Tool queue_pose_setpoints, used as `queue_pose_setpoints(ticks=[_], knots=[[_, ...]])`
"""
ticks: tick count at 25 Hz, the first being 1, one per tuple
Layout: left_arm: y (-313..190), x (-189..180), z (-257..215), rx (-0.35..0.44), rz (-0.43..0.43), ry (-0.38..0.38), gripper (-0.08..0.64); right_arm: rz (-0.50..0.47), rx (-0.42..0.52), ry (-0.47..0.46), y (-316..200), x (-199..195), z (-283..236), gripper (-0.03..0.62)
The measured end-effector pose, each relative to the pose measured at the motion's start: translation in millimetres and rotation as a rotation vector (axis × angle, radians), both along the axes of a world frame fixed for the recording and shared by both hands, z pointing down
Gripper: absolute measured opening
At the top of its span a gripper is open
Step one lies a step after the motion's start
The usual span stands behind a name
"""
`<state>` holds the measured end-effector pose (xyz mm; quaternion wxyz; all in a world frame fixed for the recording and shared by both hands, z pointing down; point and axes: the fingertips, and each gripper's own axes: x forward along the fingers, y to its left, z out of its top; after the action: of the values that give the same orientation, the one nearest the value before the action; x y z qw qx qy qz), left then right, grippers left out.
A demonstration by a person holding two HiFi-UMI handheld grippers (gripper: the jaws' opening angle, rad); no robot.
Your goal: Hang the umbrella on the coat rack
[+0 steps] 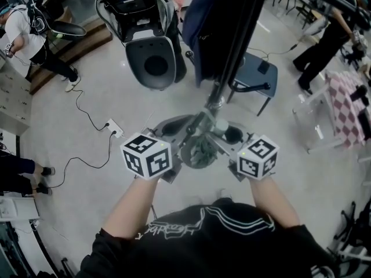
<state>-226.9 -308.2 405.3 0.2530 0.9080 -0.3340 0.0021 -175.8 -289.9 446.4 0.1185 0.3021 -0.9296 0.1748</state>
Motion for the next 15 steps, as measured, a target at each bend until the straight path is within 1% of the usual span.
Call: queue_pose_setpoints(ticks=[5,11,15], knots=[[-0.3,12.0,1.3,0.035,0.011,0.024,-0.002,0.01,-0.014,0.043,-4.2,9.5,24.4,0.161],[0.7,7.6,19.4,0.011,0.001,0.013,0.0,0.032,-0.087,0.085,-5.8,19.3,69.3,0.161],[1.5,0.4,25.5,-0.003,-0.012,0.019,0.0,0.032,-0.078,0.067,-6.3,15.1,74.5,0.163]])
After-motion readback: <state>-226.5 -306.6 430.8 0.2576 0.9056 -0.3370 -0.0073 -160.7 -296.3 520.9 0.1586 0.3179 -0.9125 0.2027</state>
